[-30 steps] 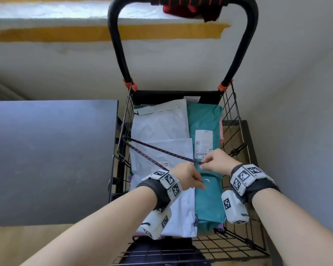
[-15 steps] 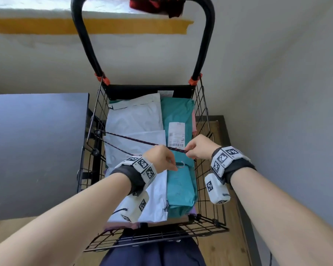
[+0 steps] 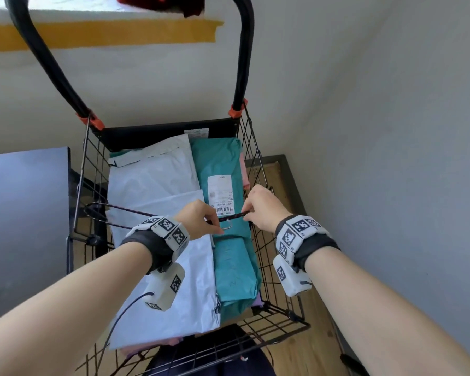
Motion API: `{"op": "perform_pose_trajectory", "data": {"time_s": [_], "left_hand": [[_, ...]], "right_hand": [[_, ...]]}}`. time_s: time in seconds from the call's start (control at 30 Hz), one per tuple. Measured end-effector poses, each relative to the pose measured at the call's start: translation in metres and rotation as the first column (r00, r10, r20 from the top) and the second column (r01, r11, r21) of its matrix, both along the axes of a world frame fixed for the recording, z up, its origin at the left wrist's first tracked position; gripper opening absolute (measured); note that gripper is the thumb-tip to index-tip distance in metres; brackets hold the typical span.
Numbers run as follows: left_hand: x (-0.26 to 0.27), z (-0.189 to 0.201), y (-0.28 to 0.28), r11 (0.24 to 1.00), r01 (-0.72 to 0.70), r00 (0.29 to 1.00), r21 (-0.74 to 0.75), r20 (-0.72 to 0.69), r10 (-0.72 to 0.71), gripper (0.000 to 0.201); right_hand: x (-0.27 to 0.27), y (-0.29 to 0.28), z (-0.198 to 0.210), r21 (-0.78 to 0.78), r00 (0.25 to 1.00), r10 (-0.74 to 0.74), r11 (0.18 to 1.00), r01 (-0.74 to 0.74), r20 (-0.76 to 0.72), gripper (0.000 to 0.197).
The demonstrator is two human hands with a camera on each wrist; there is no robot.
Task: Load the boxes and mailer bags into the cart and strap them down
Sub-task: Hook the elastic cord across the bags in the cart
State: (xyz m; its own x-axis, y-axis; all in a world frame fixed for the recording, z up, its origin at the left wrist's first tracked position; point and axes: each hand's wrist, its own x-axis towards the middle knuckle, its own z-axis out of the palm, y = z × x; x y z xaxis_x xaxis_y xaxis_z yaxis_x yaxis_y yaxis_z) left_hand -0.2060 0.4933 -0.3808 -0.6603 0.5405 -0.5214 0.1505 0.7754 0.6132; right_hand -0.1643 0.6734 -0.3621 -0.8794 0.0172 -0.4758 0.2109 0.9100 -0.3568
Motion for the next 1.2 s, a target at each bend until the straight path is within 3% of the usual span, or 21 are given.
{"op": "perform_pose_trajectory", "data": {"time_s": [0.17,0.43,0.8,1.07,1.2], "left_hand": [[-0.007,0.002,-0.003,0.998,0.012,1.000,0.058,0.013,-0.013,0.015],[-0.022,0.008,-0.021,0.996,0.026,0.999,0.085,0.026,-0.028,0.015],[-0.017,0.017,-0.012,0.988,0.115,0.991,0.099,0.064,-0.122,0.020],[-0.011,0.013,-0.020,0.985,-0.074,0.987,0.158,0.152,0.049,0.013],[-0.011,0.017,-0.018,0.968,-0.146,0.982,0.203,0.148,0.117,0.011]], "right_hand": [[-0.005,-0.018,0.005,0.169,0.980,0.117,0.982,-0.089,-0.162,0.021],[-0.007,-0.022,0.013,0.102,0.995,-0.082,0.991,0.087,-0.055,0.017],[0.002,-0.037,0.015,-0.005,0.996,-0.072,0.997,0.073,0.057,0.026],[0.008,-0.025,0.008,-0.169,0.938,-0.347,0.924,0.342,0.005,0.034],[0.015,-0.023,0.001,-0.211,0.864,-0.503,0.846,0.490,-0.008,0.017]]}}
